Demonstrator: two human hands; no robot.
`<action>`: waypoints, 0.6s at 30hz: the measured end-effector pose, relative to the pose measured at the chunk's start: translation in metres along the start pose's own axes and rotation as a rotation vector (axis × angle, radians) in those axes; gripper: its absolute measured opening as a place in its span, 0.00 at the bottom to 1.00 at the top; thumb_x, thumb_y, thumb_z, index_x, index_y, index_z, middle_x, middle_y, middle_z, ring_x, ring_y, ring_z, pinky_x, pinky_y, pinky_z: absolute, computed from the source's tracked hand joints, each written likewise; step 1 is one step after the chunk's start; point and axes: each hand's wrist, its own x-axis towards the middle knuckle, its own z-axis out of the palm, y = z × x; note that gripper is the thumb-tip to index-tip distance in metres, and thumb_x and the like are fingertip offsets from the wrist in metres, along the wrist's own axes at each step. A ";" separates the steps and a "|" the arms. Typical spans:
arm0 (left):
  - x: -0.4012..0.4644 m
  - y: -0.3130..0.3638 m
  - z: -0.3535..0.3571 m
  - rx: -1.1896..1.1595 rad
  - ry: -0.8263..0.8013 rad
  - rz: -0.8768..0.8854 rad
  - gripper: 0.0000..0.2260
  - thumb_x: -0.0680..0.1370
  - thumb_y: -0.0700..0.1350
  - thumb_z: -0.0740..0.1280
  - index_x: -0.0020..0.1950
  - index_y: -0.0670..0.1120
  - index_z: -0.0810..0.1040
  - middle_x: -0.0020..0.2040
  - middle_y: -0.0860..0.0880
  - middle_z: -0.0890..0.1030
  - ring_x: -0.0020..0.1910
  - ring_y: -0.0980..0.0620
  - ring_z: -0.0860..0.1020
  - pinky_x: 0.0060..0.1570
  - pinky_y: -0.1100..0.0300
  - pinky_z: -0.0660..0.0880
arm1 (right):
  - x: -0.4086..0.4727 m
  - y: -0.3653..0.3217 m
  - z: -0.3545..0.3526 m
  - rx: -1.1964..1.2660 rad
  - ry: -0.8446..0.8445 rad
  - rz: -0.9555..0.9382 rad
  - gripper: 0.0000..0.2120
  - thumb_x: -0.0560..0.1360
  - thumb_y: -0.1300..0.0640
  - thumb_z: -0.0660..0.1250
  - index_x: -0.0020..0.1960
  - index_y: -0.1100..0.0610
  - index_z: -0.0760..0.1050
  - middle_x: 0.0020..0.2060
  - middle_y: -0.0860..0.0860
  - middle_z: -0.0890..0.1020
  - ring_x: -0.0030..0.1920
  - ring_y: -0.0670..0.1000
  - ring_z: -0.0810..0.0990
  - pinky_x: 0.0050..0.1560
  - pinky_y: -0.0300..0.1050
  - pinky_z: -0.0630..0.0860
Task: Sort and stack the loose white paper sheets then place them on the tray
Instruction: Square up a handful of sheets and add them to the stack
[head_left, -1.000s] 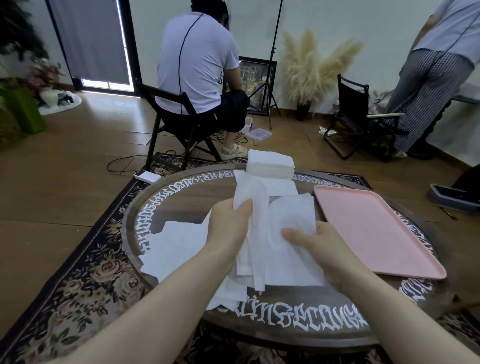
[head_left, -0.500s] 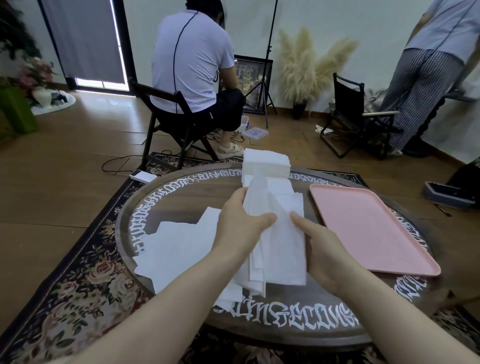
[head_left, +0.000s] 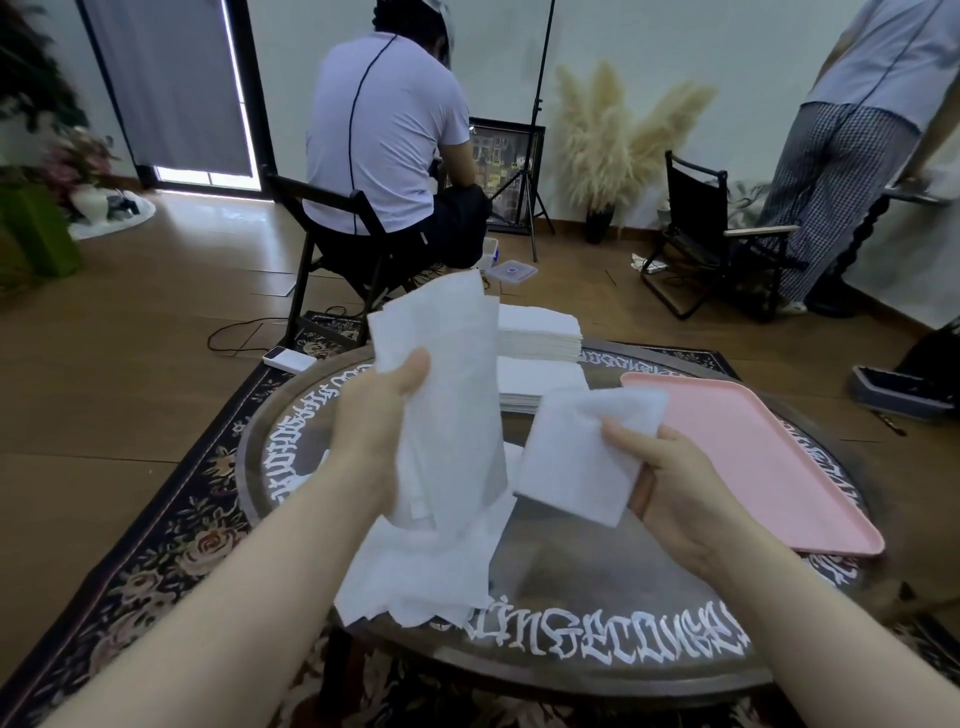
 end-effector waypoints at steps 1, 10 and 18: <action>0.003 0.001 -0.005 -0.081 -0.035 -0.068 0.10 0.81 0.46 0.65 0.45 0.44 0.82 0.43 0.45 0.86 0.37 0.46 0.85 0.43 0.52 0.78 | 0.000 -0.003 -0.002 0.035 -0.007 -0.002 0.08 0.78 0.63 0.64 0.55 0.57 0.78 0.40 0.50 0.86 0.40 0.49 0.84 0.39 0.47 0.80; -0.003 -0.024 -0.012 -0.204 -0.503 -0.418 0.14 0.73 0.45 0.64 0.50 0.41 0.86 0.45 0.43 0.86 0.41 0.45 0.85 0.40 0.52 0.83 | 0.001 0.000 -0.006 0.082 -0.108 0.026 0.25 0.65 0.61 0.66 0.62 0.64 0.75 0.47 0.58 0.84 0.46 0.57 0.82 0.50 0.55 0.77; 0.005 -0.029 -0.005 -0.234 -0.489 -0.381 0.14 0.75 0.50 0.64 0.48 0.44 0.87 0.47 0.44 0.86 0.42 0.46 0.85 0.43 0.53 0.82 | 0.003 0.005 -0.001 0.055 -0.184 -0.024 0.15 0.66 0.64 0.65 0.52 0.56 0.79 0.42 0.52 0.87 0.40 0.50 0.85 0.42 0.49 0.78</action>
